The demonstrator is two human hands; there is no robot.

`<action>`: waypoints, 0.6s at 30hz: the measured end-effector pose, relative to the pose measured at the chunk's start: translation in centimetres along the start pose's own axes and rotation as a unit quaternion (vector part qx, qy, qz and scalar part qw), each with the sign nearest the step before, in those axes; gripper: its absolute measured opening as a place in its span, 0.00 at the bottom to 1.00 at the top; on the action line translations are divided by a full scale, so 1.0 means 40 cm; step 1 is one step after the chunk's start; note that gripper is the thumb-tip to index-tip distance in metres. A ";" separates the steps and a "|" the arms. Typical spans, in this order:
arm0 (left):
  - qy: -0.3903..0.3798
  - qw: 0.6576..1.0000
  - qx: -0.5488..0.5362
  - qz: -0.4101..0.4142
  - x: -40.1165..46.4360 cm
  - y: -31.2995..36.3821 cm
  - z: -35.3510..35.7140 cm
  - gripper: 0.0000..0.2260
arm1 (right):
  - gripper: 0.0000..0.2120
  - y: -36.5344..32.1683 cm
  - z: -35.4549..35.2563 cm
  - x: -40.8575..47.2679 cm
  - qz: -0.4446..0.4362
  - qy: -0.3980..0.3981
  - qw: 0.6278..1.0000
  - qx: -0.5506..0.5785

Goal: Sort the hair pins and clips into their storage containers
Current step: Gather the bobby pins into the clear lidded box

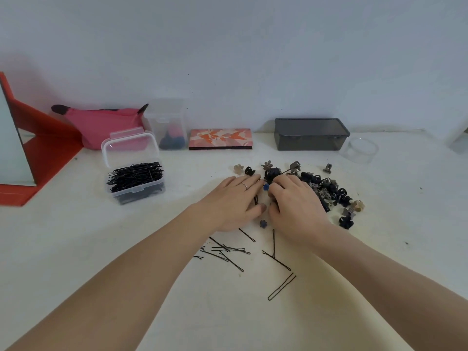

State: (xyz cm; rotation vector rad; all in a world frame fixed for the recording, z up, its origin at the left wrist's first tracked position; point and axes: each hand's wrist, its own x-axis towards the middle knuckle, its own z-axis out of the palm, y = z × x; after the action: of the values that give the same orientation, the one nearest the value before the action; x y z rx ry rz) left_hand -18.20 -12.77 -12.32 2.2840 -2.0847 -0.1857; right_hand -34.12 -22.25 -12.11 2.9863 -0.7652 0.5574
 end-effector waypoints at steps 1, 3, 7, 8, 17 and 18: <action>-0.001 1.000 -0.003 -0.001 0.006 0.008 0.003 0.32 | 0.09 0.003 -0.002 -0.002 0.002 0.004 1.000 -0.001; 0.018 1.000 -0.014 -0.003 0.010 0.015 0.003 0.29 | 0.08 0.007 -0.004 -0.003 0.009 0.006 1.000 -0.011; 0.058 0.998 -0.023 -0.014 0.001 0.010 -0.012 0.13 | 0.13 0.007 -0.002 0.003 -0.003 0.007 1.000 -0.027; 0.056 0.998 -0.025 -0.020 -0.001 0.007 -0.017 0.10 | 0.15 0.006 0.000 0.005 -0.018 0.006 0.999 -0.034; 0.091 0.995 0.009 0.048 0.003 0.004 -0.011 0.18 | 0.08 0.028 0.005 0.004 -0.021 -0.009 0.995 -0.093; 0.100 0.993 0.017 0.065 0.005 0.003 -0.006 0.19 | 0.07 0.034 0.003 0.003 -0.016 -0.007 0.996 -0.090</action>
State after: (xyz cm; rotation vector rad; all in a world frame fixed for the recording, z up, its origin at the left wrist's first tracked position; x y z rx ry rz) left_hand -18.28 -12.98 -12.09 2.0764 -2.1366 0.0817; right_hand -34.61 -23.50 -12.30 2.8335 -0.7264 0.4405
